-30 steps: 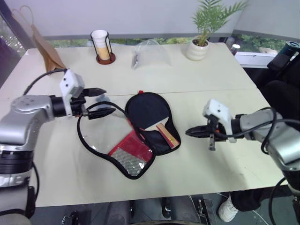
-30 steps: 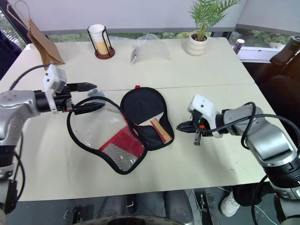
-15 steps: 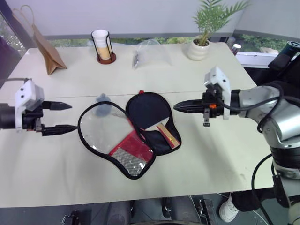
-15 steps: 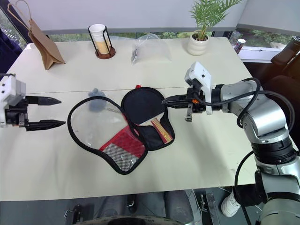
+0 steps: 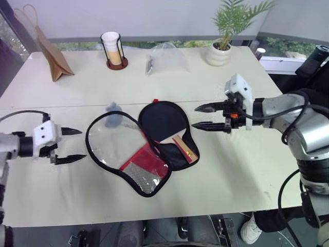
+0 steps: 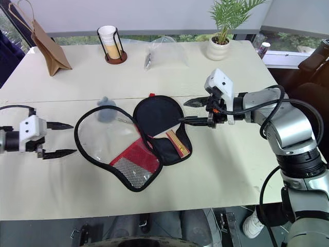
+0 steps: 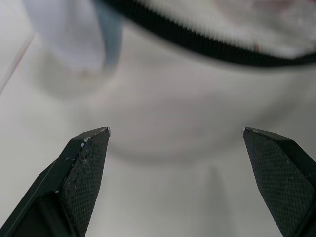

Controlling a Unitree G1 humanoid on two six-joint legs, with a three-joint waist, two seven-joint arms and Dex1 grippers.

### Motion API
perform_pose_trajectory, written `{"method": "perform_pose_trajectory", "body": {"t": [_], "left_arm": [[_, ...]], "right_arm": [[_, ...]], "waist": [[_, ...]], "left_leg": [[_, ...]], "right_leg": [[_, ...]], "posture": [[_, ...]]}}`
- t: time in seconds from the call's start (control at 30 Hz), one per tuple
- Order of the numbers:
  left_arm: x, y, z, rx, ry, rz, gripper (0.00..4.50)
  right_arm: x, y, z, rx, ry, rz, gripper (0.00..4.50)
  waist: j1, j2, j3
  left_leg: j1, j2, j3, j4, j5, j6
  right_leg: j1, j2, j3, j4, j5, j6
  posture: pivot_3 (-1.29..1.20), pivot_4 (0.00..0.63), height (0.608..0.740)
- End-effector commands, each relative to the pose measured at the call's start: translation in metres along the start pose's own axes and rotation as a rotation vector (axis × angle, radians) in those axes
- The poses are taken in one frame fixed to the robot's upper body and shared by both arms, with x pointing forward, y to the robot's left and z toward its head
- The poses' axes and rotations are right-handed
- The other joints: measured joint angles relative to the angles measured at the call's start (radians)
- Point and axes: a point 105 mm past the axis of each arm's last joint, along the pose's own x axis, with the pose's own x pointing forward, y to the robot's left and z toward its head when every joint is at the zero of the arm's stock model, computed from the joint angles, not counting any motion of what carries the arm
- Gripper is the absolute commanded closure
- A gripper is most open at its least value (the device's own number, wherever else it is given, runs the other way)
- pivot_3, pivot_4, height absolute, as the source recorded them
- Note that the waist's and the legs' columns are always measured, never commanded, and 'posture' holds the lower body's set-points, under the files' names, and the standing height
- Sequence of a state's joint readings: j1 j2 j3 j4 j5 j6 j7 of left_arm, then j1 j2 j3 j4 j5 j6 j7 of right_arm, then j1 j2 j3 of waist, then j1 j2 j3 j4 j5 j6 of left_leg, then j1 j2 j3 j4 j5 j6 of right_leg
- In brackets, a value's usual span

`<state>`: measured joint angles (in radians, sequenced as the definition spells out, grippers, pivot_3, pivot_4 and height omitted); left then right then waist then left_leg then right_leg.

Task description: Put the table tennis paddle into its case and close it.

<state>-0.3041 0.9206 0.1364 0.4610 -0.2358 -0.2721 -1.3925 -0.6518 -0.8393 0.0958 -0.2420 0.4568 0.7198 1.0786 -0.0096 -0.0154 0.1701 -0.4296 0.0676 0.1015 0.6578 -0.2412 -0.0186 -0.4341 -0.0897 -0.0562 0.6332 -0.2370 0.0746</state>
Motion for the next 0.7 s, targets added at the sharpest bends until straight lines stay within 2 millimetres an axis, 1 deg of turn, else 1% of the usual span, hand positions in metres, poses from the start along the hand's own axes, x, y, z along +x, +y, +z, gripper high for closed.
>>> {"method": "perform_pose_trajectory", "body": {"t": [0.03,0.07,0.2,0.3,0.5,0.6,0.7], "left_arm": [[0.031,-0.001,0.022,0.084,-0.108,0.000,0.06],[0.036,-0.001,0.026,0.091,-0.128,0.003,0.06],[0.071,-0.001,0.057,0.124,-0.269,-0.002,0.06],[0.085,0.005,0.076,0.120,-0.348,0.008,0.06],[0.104,0.022,0.109,0.010,-0.481,0.020,0.06],[0.108,0.027,0.121,-0.074,-0.527,-0.014,0.06],[0.108,0.027,0.129,-0.116,-0.539,-0.072,0.06]], "right_arm": [[-0.009,-0.003,0.012,-0.048,-0.015,-0.045,1.22],[-0.009,-0.003,0.012,-0.047,-0.015,-0.049,1.22],[-0.017,-0.005,0.013,-0.045,-0.003,-0.086,1.22],[-0.023,-0.007,0.015,-0.041,-0.001,-0.116,1.22],[-0.036,-0.013,0.017,-0.035,0.005,-0.195,1.22],[-0.044,-0.017,0.018,-0.029,0.007,-0.235,1.22],[-0.048,-0.018,0.017,-0.026,0.016,-0.260,1.22]], "waist": [[0.001,0.000,0.000],[0.000,0.000,0.000],[0.004,-0.001,0.000],[0.009,-0.001,0.000],[0.020,-0.001,0.000],[0.021,-0.001,0.000],[0.019,-0.001,0.000]], "left_leg": [[0.000,0.000,0.000,0.001,0.000,0.000],[0.000,0.000,0.000,0.001,0.000,0.000],[0.000,0.000,-0.001,0.002,0.000,0.000],[0.000,0.000,-0.001,0.004,-0.001,0.001],[0.000,0.000,-0.002,0.005,-0.001,0.002],[0.000,0.000,-0.002,0.005,-0.001,0.002],[0.000,0.000,-0.002,0.005,-0.001,0.002]], "right_leg": [[0.000,0.000,0.000,0.000,0.000,0.000],[0.000,0.000,0.000,0.001,0.000,0.001],[0.001,0.001,0.000,0.001,0.001,0.003],[0.003,0.000,0.000,0.001,0.002,0.003],[0.003,0.001,0.000,0.001,0.002,0.003],[0.003,0.001,0.000,0.001,0.002,0.003],[0.004,0.001,0.000,0.001,0.002,0.004]], "posture": [[0.00,0.150,0.740],[0.00,0.150,0.740],[0.00,0.150,0.740],[0.00,0.150,0.740],[0.00,0.150,0.740],[0.00,0.150,0.740],[0.00,0.150,0.740]]}}
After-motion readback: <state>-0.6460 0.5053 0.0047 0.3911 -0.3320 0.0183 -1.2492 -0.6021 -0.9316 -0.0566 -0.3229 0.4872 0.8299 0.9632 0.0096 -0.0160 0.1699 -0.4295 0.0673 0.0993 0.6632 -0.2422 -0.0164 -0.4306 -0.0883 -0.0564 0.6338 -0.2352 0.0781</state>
